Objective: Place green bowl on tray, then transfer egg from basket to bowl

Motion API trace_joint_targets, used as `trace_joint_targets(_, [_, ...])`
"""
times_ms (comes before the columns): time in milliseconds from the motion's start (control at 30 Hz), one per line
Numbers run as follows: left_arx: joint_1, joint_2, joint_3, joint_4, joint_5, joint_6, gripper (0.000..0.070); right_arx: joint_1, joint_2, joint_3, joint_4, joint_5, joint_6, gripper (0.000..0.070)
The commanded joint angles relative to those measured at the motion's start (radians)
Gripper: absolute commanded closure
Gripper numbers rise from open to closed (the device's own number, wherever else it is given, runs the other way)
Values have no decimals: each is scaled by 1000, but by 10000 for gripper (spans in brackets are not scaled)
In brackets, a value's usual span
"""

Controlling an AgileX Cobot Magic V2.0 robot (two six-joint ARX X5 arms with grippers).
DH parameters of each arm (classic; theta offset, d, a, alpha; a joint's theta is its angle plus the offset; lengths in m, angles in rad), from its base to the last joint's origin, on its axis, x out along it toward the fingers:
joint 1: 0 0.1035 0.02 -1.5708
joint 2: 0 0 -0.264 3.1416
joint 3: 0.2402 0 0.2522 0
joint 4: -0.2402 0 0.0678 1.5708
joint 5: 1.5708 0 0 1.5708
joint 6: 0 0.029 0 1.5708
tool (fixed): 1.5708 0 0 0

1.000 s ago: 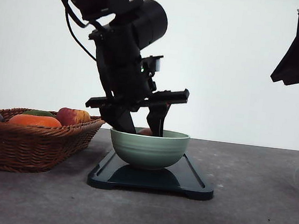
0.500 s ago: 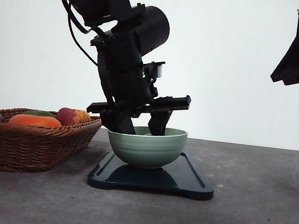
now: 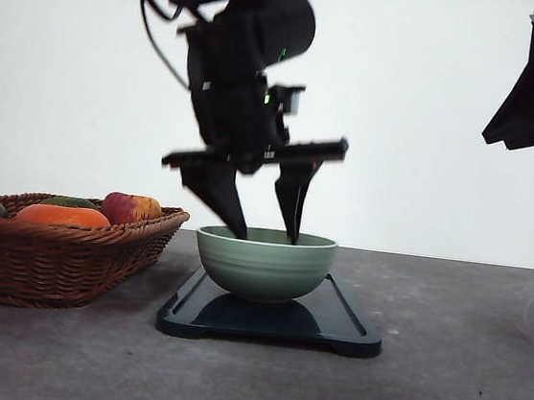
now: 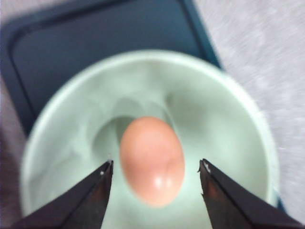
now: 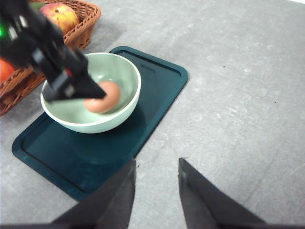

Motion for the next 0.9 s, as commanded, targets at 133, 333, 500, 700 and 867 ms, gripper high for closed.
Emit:
trace_joint_targets(133, [-4, -1, 147, -168, -4, 89, 337, 3, 6, 1, 9, 3, -7, 526])
trace_joint_targets(333, [2, -116, 93, -195, -58, 161, 338, 3, 6, 1, 8, 3, -7, 526])
trace_joint_targets(500, [15, -297, -85, -94, -59, 168, 338, 3, 6, 1, 7, 3, -7, 526])
trace_joint_targets(700, [60, -558, -313, 1, -58, 179, 338, 3, 6, 1, 7, 3, -7, 526])
trace_joint_targets(867, [131, -753, -451, 22, -58, 193, 339, 3, 6, 1, 5, 3, -8, 526])
